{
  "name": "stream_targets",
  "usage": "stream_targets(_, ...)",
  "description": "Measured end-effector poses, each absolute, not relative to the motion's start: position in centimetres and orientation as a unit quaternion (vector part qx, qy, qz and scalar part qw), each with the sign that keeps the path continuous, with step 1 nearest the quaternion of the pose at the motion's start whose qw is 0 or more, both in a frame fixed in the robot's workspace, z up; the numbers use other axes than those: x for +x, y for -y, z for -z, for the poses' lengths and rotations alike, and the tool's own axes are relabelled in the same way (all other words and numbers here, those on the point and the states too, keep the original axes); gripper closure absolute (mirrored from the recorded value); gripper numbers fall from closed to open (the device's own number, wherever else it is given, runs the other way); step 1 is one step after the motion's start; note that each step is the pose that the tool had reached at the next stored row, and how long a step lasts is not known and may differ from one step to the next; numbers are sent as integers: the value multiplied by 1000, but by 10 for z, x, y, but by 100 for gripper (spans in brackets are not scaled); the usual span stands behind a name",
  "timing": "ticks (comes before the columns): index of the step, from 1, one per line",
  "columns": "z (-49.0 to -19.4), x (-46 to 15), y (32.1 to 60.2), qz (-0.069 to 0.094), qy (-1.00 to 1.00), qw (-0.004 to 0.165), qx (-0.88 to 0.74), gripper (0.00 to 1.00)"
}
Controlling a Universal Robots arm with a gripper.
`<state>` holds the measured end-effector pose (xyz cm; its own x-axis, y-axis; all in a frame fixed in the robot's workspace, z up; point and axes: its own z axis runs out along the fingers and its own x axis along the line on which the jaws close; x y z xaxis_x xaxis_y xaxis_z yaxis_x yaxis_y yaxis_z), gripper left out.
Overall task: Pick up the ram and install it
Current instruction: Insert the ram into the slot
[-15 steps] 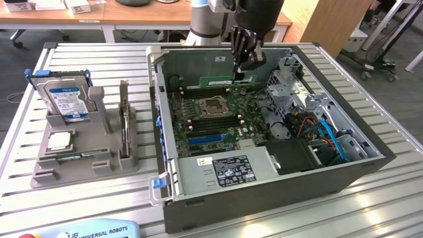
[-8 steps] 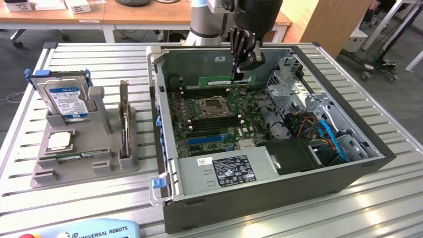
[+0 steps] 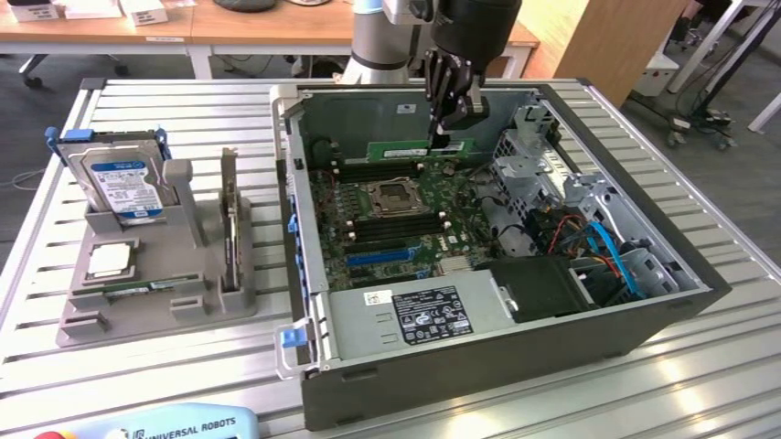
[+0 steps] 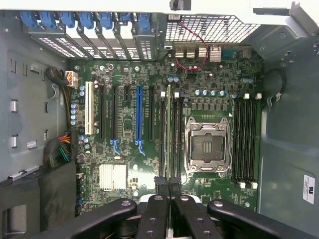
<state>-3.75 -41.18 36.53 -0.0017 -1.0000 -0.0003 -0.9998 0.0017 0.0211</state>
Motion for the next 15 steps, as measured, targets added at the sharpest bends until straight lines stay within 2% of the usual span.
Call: stream_targets(15, -347, -38, 412, 8, 708, 7, 706, 89)
